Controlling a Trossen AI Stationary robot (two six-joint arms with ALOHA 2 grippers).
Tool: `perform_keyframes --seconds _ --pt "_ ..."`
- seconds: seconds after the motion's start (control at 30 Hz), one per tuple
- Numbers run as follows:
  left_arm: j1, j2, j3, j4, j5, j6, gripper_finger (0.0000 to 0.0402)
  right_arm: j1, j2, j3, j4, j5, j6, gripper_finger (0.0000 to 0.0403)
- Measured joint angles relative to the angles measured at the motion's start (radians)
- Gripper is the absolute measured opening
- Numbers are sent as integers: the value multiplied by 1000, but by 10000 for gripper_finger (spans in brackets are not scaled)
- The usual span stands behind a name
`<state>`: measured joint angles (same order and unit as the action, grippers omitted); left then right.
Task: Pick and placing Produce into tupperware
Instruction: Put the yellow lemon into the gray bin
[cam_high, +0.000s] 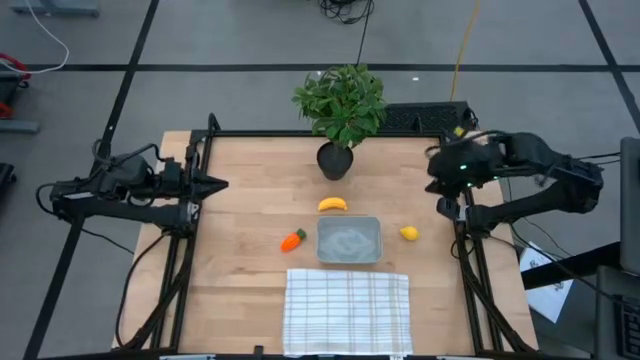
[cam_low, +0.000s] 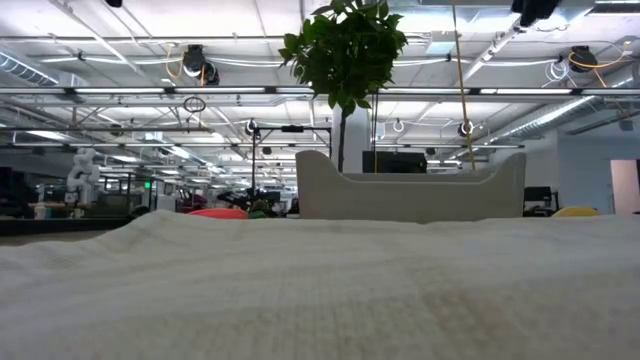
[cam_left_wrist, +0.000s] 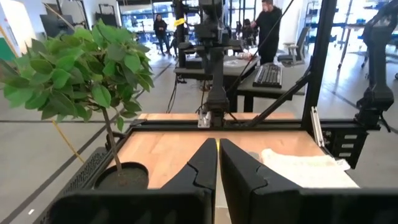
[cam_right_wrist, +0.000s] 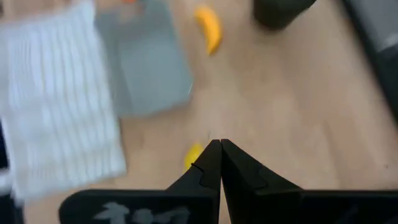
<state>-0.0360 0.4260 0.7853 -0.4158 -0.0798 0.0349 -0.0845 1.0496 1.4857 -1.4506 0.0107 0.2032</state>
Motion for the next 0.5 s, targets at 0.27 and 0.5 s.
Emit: perform_keyframes --seconds 0.27,0.5 --pt "0 49 0 1 0 7 24 0 137 -1 -124 -37 -60 0" --pt "0 52 0 5 0 5 24 -26 184 -2 -120 -39 -71 0"
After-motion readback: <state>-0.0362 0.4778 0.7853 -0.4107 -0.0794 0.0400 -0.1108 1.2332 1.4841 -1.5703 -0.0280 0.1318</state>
